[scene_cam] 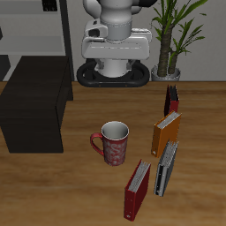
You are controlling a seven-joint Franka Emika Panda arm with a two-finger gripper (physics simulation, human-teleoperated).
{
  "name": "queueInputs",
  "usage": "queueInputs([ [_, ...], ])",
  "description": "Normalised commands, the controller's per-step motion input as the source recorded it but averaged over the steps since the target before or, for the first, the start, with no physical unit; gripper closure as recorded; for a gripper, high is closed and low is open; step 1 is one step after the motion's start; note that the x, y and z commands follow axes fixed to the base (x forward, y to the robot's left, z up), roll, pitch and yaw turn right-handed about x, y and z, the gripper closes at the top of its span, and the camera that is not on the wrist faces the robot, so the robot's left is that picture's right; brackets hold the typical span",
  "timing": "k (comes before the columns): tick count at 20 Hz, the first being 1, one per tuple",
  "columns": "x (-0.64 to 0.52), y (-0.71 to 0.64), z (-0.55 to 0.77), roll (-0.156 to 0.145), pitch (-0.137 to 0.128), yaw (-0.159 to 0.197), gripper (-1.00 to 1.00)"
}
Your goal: Place the striped book in the top region of the shelf
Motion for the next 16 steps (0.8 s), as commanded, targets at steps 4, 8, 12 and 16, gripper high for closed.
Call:
queueInputs([
  [4,0.15,0.08,0.13,-0.019,-0.038,0.017,-1.0],
  [8,0.26,0.08,0.13,-0.036,-0.026,-0.002,-1.0],
  [12,0.26,0.19,0.2,-0.035,-0.052,-0.024,-1.0],
  [16,0.27,0.28,0.11,-0.022,-0.03,0.018,-1.0],
])
